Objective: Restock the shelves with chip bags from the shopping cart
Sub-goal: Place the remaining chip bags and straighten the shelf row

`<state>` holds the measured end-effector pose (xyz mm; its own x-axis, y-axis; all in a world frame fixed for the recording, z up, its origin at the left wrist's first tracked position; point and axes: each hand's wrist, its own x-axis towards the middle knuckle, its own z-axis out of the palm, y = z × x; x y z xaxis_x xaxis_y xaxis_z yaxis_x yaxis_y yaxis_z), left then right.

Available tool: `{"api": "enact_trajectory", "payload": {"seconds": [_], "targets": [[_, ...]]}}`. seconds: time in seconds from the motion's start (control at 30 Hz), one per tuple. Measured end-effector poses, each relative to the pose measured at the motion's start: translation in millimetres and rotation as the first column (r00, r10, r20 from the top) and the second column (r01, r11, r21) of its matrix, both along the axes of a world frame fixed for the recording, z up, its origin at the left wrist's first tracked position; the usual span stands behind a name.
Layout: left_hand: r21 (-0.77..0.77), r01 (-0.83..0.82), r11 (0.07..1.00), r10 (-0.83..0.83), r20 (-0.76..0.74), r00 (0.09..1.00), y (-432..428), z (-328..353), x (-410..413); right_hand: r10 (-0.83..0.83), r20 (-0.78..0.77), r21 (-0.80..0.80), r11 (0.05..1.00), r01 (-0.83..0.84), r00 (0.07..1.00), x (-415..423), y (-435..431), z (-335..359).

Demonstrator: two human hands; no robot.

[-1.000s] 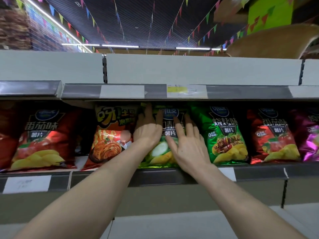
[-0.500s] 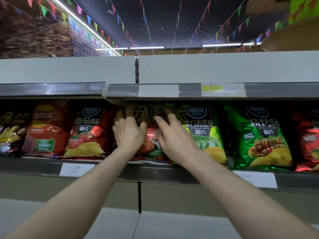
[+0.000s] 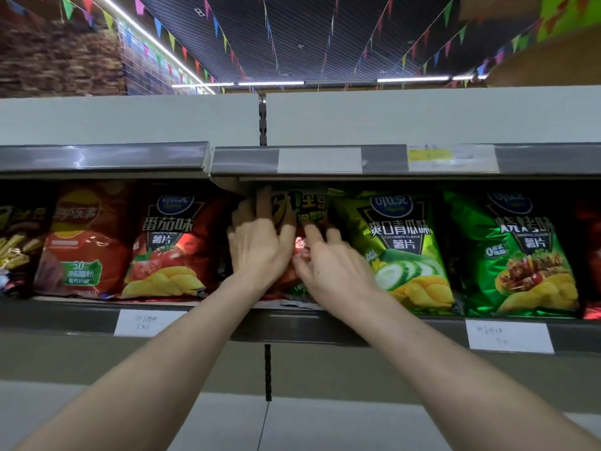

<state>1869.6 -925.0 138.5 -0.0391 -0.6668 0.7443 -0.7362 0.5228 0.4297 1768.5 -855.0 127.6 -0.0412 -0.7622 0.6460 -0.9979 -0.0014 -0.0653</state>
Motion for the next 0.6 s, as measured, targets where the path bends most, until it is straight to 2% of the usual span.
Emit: {"api": "enact_trajectory", "payload": {"seconds": [0.07, 0.1, 0.17, 0.2, 0.27, 0.33, 0.4, 0.5, 0.6], "targets": [[-0.175, 0.065, 0.982, -0.06, 0.029, 0.998, 17, 10, -8, 0.027, -0.06, -0.159, 0.987, -0.036, 0.998, -13, 7, 11], [-0.201, 0.118, 0.973, -0.113, 0.032, 0.993, 25, 14, -16, 0.034, -0.082, -0.238, 0.97, -0.052, 0.996, -22, 11, 16], [-0.107, 0.247, 0.963, -0.245, 0.027, 0.969, 38, 18, -36, -0.034, -0.089, -0.384, 0.923, -0.003, 0.995, -43, 19, 23], [-0.014, 0.308, 0.951, -0.308, -0.006, 0.951, 43, 20, -48, -0.103, -0.073, -0.391, 0.918, 0.066, 0.992, -53, 24, 24], [0.226, 0.426, 0.876, -0.403, -0.14, 0.904, 48, 21, -72, -0.237, -0.024, -0.274, 0.936, 0.221, 0.971, -70, 33, 22], [0.307, 0.483, 0.82, -0.434, -0.217, 0.874, 49, 17, -92, -0.269, 0.004, -0.171, 0.949, 0.266, 0.963, -84, 40, 14], [0.302, 0.439, 0.846, -0.416, -0.14, 0.899, 46, 12, -105, -0.204, 0.003, -0.13, 0.971, 0.203, 0.979, -91, 43, 7], [0.254, 0.283, 0.925, -0.29, -0.012, 0.957, 45, 13, -111, -0.129, -0.077, -0.212, 0.971, 0.11, 0.989, -106, 50, 13], [0.072, 0.127, 0.989, -0.134, 0.1, 0.986, 58, 16, -123, -0.175, -0.128, -0.343, 0.932, 0.122, 0.976, -139, 65, 21]]}}
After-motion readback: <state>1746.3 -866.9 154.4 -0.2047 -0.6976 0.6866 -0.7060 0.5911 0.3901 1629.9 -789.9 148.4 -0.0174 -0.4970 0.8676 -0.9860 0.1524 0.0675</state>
